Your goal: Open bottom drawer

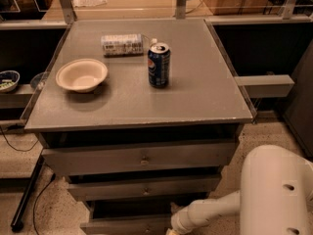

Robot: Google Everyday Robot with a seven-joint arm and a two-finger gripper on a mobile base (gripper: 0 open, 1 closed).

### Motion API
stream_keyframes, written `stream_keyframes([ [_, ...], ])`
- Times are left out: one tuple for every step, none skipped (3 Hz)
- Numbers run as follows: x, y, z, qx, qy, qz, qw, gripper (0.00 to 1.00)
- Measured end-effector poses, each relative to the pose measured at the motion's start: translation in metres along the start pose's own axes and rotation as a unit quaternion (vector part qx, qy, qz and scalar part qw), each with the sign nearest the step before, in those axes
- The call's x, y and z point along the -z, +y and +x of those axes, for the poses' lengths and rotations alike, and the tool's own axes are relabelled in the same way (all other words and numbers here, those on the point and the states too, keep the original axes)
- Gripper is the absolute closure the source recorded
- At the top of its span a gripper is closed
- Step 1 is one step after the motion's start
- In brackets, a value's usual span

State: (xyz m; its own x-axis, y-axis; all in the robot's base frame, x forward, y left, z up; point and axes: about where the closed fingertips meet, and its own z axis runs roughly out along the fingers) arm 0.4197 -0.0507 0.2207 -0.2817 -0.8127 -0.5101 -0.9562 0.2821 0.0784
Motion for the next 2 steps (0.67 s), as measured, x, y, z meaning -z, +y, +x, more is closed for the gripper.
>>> stream_keyframes([
  [-0.013,0.001,0.007,-0.009,0.017,-0.017,0.9997,0.0],
  [-0.03,0.004,0.019,-0.023,0.036,-0.038,0.9984,0.0],
])
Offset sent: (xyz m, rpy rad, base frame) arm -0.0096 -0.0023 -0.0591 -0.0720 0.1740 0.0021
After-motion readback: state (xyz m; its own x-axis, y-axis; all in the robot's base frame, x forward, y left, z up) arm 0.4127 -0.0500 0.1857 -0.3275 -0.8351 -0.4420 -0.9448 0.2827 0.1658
